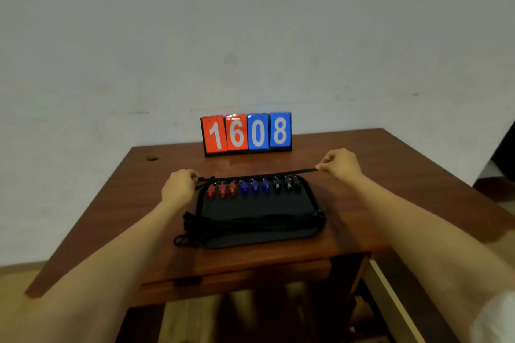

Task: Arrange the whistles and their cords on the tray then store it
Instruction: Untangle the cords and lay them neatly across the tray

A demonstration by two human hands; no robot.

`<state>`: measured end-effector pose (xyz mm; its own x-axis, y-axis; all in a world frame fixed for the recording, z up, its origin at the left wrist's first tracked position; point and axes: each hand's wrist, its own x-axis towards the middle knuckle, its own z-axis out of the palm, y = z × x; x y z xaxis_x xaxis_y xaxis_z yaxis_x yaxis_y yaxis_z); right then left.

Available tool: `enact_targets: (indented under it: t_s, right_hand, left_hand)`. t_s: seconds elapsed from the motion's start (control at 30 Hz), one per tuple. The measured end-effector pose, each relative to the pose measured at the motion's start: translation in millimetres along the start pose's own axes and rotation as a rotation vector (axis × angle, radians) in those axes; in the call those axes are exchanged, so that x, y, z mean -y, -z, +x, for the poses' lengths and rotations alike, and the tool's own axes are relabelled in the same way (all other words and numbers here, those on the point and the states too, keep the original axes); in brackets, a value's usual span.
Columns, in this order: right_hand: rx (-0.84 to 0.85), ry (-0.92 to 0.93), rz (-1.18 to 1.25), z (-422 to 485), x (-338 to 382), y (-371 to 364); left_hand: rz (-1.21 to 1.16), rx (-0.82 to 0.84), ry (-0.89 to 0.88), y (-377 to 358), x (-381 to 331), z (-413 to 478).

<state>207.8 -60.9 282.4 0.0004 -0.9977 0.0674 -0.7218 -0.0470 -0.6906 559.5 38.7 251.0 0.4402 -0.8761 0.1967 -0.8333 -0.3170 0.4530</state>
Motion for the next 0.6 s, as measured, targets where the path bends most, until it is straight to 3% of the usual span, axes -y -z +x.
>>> enact_targets:
  t_s: [0.3, 0.6]
  right_hand:
    - [0.122, -0.144, -0.109, -22, -55, -33]
    - [0.192, -0.155, -0.149, -28, -67, -56]
  left_hand:
    - [0.05, 0.106, 0.097, -41, 29, -32]
    - [0.197, 0.076, 0.055, -56, 44, -37]
